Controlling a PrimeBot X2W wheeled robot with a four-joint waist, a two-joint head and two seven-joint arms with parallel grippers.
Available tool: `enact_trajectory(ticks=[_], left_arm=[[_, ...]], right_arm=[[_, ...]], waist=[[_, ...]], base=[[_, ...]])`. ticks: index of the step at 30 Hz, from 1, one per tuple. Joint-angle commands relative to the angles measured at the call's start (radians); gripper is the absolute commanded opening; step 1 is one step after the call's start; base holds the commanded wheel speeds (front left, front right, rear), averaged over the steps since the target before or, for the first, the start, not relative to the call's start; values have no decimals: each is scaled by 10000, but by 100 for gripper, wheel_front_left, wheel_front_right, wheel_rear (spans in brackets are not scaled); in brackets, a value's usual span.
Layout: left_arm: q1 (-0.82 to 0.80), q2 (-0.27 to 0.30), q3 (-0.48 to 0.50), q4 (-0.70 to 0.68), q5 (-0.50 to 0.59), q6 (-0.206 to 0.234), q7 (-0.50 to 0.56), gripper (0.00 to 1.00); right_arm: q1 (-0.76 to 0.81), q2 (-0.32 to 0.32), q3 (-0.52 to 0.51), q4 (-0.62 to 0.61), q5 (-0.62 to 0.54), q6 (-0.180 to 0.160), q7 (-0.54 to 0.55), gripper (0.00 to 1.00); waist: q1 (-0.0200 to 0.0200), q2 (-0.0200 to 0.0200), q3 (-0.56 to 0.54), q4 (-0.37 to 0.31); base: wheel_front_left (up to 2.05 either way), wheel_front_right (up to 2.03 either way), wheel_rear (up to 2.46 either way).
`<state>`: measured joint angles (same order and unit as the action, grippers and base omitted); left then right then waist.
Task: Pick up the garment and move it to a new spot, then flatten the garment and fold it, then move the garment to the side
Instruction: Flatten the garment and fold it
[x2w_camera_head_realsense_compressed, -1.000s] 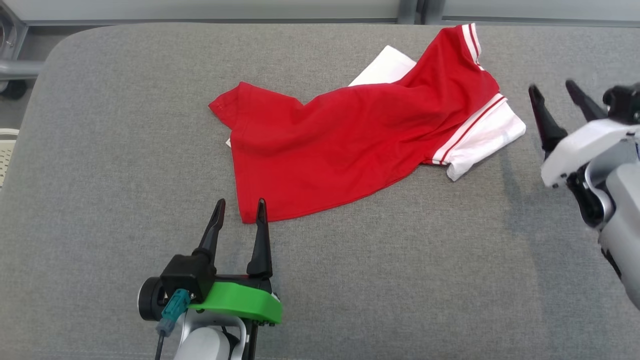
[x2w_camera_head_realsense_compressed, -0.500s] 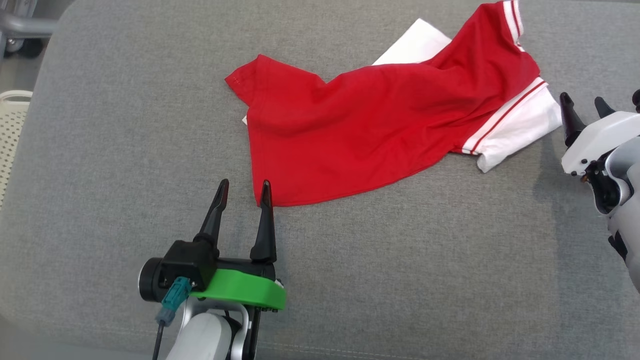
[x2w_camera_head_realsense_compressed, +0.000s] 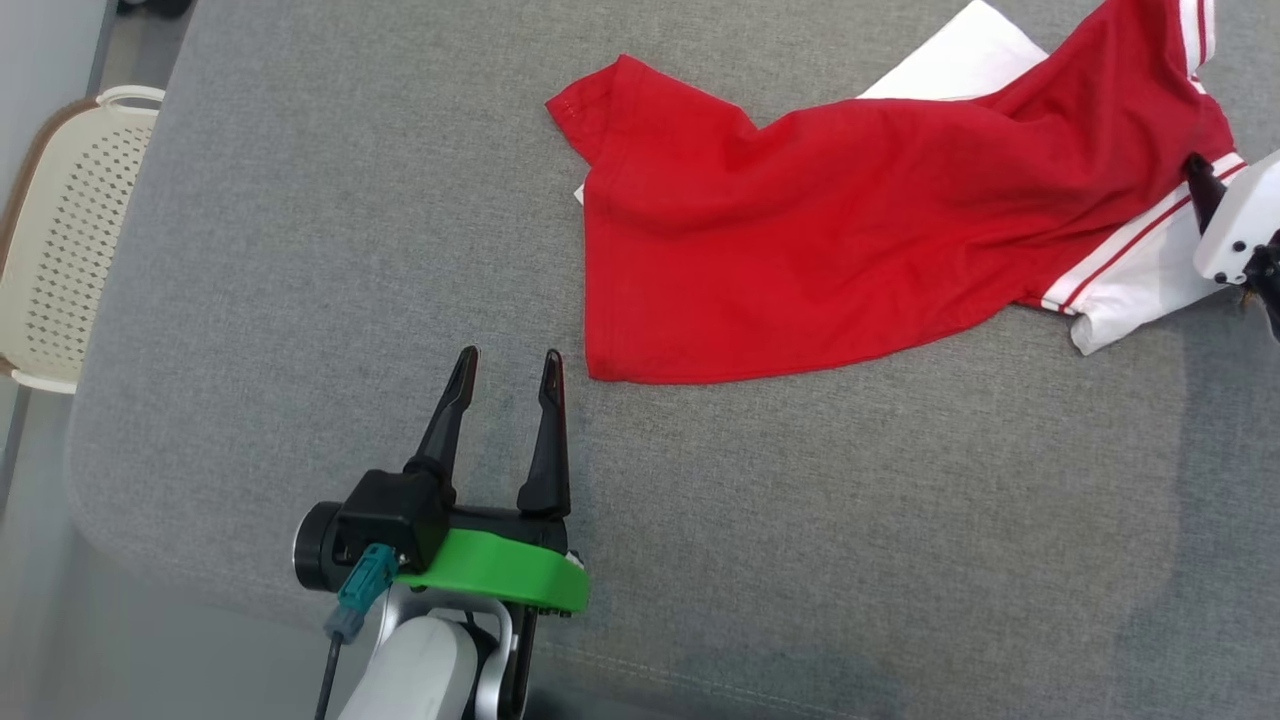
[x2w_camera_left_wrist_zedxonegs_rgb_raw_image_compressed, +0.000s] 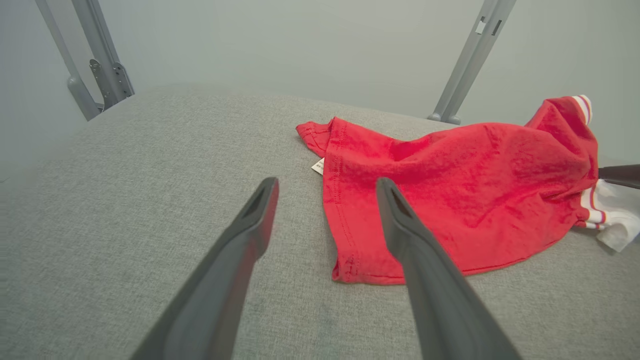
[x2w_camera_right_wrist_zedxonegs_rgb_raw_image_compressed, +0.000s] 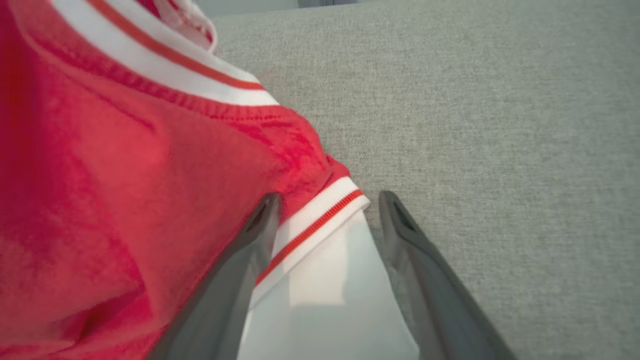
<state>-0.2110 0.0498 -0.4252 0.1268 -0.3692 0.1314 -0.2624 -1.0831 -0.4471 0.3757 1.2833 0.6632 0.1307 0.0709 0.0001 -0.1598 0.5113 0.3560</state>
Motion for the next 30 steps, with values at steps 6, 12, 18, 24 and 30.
enact_trajectory(ticks=[6,12,18,24,30], left_arm=[[-76,20,-7,-71,-42,75,-32,100],[-69,20,-25,5,-63,65,-31,100],[68,21,78,64,47,91,-32,100],[515,23,274,80,146,118,-32,100],[809,28,403,107,246,78,-32,100]], right_arm=[[227,-209,-555,85,-403,-2,874,100],[342,183,-825,103,-805,-5,1159,18],[435,919,-596,-796,-628,1,155,0],[1965,1125,484,-3553,33,1,-1126,0],[3518,994,620,-5688,320,1,-1983,0]], waist=[[-1,-2,167,187],[-1,-2,90,2],[-1,-2,-172,-359],[-1,-2,-793,-1030],[-1,-2,-1298,-1547]], base=[[0,0,0],[0,0,0],[0,0,0],[0,0,0],[0,0,0]])
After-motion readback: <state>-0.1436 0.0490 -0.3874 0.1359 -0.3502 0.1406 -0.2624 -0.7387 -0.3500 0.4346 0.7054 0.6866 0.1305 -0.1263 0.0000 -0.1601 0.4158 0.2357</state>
